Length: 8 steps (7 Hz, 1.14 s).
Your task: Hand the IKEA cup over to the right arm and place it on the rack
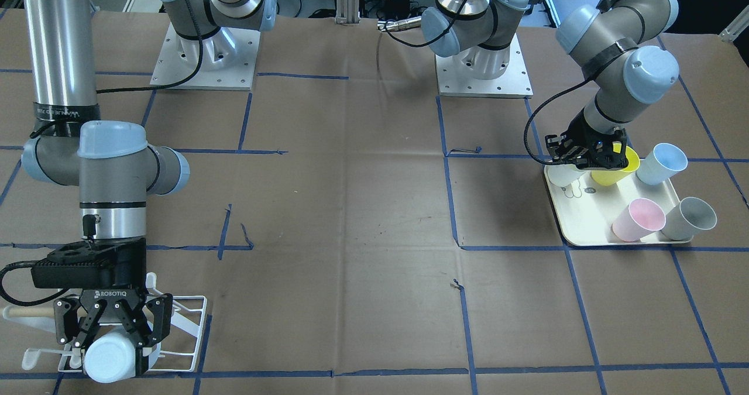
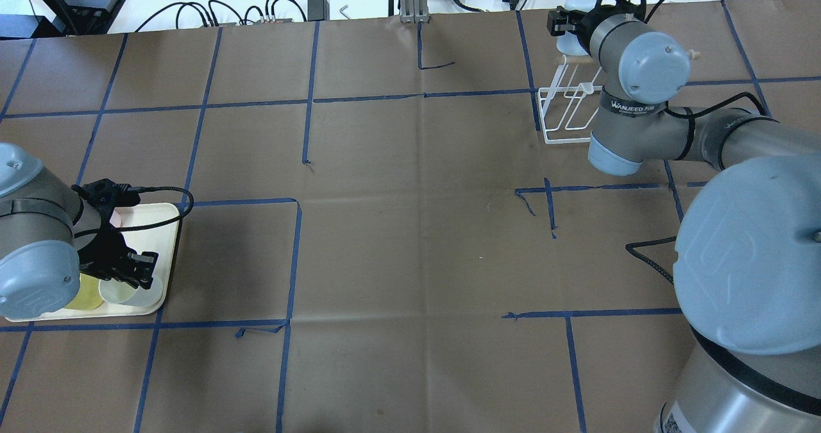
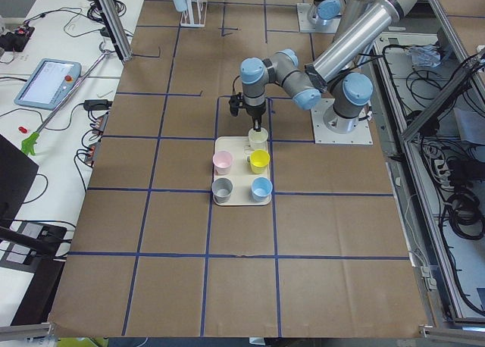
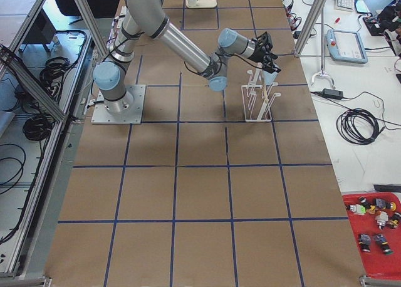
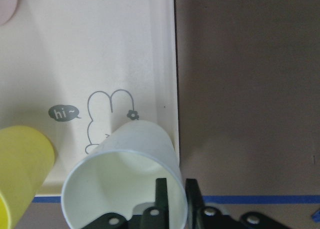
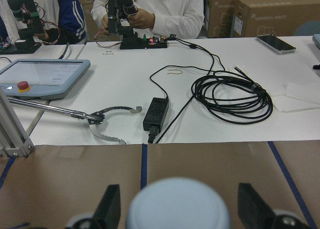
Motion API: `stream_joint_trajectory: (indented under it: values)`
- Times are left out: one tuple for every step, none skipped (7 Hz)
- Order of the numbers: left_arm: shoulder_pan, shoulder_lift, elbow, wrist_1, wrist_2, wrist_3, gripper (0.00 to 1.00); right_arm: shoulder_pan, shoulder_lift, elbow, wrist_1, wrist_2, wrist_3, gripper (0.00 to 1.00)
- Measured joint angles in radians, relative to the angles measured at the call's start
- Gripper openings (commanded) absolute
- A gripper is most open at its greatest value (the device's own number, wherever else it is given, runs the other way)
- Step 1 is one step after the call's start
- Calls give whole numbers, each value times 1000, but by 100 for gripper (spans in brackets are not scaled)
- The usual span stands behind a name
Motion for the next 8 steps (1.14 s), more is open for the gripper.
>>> stream_joint_trajectory:
  values:
    - [0,2,1,1,0,1,0,0,-2,3,1,0,1,100]
    - [-1,6,2,1,1,2,0,0,-2,3,1,0,1,100]
    - [-1,11,5,2,0,3,0,0,-3,4,1,1,1,100]
    - [-1,19,20,0,-3,3,0,0,-3,4,2,1,1,100]
    - [-2,28,54,-12,-5,1,0,0,-3,4,2,1,1,100]
    - [-5,33,100,-44,-8,1,0,0,-3,4,2,1,1,100]
    - [-7,33,153,-98,-10,0,0,0,-3,4,2,1,2,100]
    - [-8,31,195,-146,-11,-1,0,0,-3,4,2,1,1,100]
